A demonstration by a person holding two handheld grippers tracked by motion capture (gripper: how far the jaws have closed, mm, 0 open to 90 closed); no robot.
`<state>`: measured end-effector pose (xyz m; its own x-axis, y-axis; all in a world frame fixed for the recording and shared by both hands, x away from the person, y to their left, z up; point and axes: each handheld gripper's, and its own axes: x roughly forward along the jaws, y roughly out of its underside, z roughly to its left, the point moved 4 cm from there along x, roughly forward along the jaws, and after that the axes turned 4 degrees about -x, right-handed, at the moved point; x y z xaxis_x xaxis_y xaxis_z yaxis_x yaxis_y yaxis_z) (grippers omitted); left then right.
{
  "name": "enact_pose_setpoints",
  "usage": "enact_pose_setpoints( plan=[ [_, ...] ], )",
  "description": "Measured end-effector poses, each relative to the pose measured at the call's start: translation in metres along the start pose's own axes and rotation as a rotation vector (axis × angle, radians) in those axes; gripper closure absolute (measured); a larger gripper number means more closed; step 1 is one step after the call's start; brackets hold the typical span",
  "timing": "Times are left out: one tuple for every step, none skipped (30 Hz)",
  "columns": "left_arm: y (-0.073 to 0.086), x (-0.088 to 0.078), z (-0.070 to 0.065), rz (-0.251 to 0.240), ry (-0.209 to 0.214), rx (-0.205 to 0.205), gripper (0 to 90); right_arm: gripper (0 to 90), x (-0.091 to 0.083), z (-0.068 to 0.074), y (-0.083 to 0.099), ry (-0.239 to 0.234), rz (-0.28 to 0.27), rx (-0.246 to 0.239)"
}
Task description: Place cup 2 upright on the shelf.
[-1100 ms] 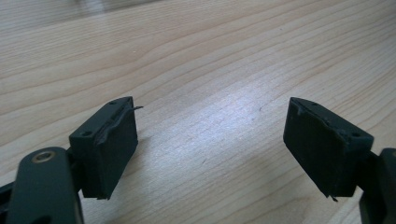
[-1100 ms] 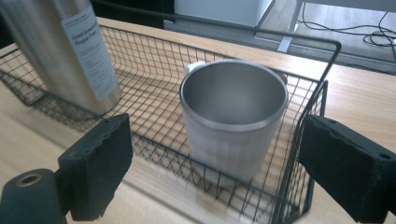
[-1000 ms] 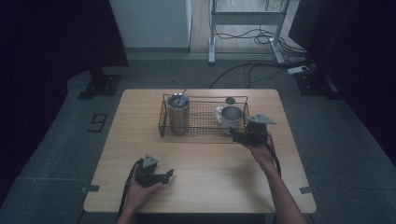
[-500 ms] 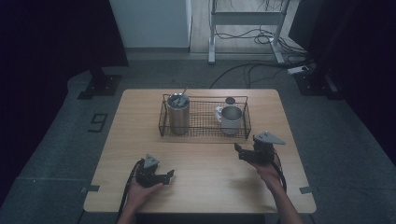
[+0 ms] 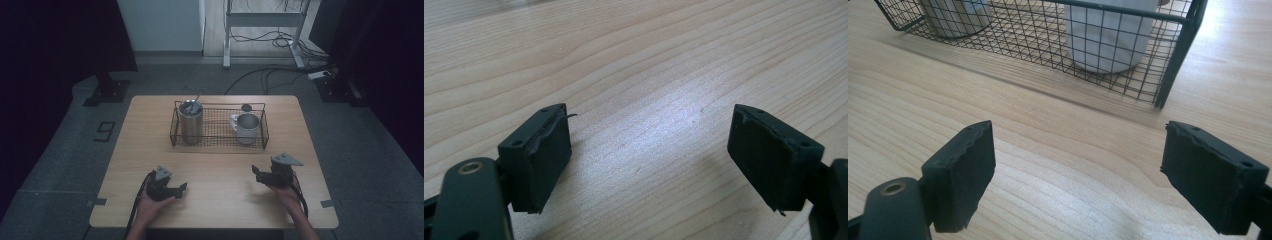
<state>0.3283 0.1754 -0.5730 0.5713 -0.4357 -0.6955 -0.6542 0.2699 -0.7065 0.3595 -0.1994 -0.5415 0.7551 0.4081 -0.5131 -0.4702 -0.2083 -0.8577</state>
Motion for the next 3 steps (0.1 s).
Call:
enact_pose_setpoints(
  plan=[
    [0.0001, 0.0002, -0.0001, 0.001, -0.001, 0.001, 18.0, 14.0, -0.001, -0.0007, -0.0001, 0.002, -0.004, 0.002],
    [0.0002, 0.0003, -0.0001, 0.003, -0.001, 0.001, 18.0, 14.1, -0.0024, -0.0015, -0.0001, 0.002, -0.006, 0.002],
    [0.0002, 0.0004, -0.0002, 0.003, -0.001, 0.002, 18.0, 14.1, -0.0031, -0.0018, -0.0002, 0.001, -0.011, 0.006]
  ],
)
